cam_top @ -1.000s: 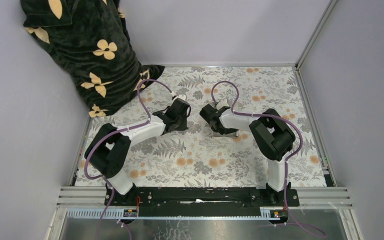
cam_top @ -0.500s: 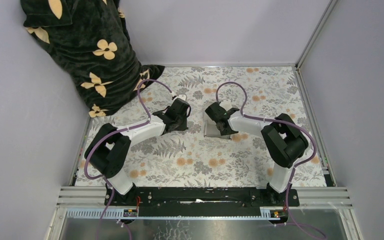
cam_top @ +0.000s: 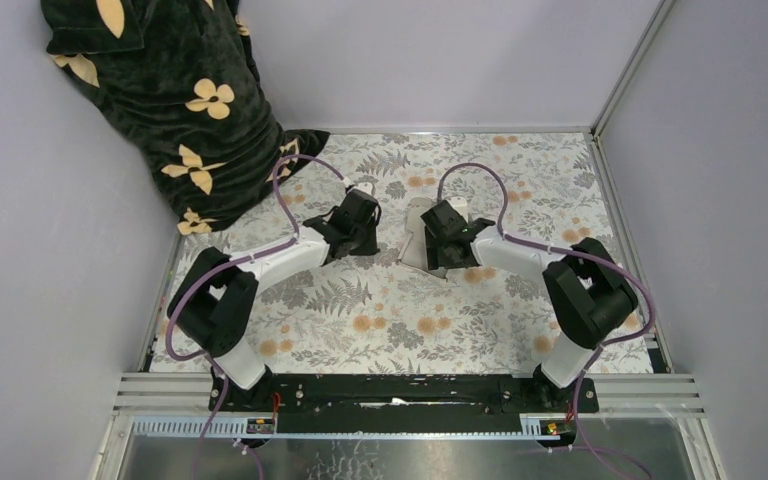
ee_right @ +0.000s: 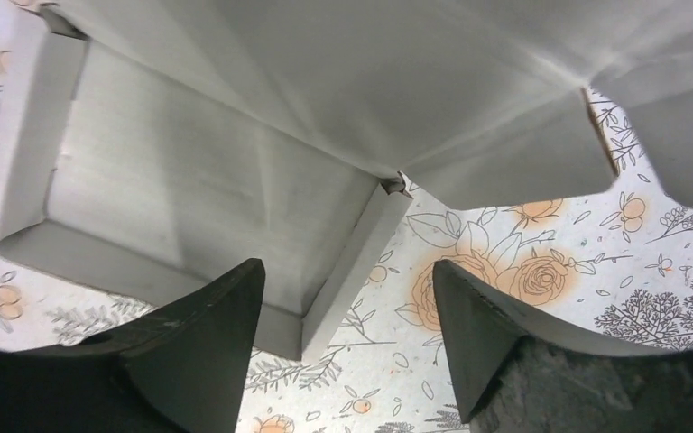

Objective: Fold the paper box
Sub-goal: Fold the paper box at the center of the board, then pick up the product from the center of the board.

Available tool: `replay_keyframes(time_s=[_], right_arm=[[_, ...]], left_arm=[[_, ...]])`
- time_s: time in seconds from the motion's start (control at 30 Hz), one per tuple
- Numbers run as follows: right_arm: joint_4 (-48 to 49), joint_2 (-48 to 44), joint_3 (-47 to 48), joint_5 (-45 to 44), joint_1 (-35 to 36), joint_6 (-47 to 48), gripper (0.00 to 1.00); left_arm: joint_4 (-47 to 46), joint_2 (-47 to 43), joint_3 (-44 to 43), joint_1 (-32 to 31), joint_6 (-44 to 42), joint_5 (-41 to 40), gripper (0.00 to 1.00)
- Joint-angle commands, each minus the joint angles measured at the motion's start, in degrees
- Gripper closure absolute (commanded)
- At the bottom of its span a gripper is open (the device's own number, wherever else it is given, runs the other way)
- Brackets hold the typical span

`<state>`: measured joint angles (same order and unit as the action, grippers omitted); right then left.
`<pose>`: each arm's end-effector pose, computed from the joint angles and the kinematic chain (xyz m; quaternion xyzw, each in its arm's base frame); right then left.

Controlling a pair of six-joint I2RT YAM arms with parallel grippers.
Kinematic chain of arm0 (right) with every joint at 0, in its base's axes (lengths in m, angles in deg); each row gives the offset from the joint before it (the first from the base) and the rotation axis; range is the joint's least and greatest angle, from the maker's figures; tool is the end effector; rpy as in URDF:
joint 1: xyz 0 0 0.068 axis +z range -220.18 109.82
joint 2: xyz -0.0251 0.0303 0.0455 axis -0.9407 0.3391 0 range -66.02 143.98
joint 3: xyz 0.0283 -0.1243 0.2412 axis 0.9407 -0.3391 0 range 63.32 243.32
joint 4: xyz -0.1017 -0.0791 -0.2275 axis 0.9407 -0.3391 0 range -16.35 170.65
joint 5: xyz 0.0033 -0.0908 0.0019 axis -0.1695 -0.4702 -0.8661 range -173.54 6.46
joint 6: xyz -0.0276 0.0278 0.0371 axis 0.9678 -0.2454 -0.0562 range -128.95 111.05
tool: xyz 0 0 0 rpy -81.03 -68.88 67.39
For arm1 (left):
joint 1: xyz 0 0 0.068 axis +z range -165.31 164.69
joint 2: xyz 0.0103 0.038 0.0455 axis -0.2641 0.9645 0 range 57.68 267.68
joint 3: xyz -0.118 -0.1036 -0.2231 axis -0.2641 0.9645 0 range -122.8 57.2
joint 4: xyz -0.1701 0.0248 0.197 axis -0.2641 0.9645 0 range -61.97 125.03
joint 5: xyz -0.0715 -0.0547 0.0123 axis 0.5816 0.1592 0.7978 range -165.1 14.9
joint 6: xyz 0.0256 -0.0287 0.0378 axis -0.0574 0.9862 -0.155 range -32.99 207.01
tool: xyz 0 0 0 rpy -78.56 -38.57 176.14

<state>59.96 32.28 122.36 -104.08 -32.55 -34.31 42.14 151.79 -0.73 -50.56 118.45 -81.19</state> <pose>0.2764 0.1974 0.1733 -0.0556 0.9498 -0.0135 0.3074 0.2815 -0.1942 0.1965 0.0132 0.9393 -0.1447 0.3108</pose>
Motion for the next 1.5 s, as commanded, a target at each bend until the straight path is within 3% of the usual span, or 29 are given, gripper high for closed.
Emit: replay_keyframes(time_s=[0.0, 0.17, 0.27, 0.43, 0.73, 1.47], right_arm=[[2.42, -5.07, -0.86, 2.89, -0.96, 0.09, 0.21], [2.55, -8.82, -1.82, 5.00, -1.01, 0.70, 0.17], [2.07, -10.31, -1.91, 6.33, -1.08, 0.99, 0.15], [1.61, -11.37, -2.18, 8.13, -1.12, 0.77, 0.12], [0.28, -13.64, -2.78, 8.75, -1.37, 1.37, 0.08], [1.33, -13.85, -4.94, 9.51, -2.03, 1.18, 0.07]], left_arm=[[-0.18, 1.81, -5.79, 3.15, -1.59, -1.20, 0.71], [1.88, 4.12, -10.56, 8.77, -3.29, -3.62, 0.41], [4.18, 7.50, -14.08, 12.25, -4.05, -2.45, 0.37], [6.68, 13.79, -17.90, 15.04, -8.57, 3.06, 0.36], [4.64, 18.43, -16.87, 15.05, -12.42, 9.02, 0.33], [3.72, 20.97, -15.69, 11.86, -13.00, 8.39, 0.34]])
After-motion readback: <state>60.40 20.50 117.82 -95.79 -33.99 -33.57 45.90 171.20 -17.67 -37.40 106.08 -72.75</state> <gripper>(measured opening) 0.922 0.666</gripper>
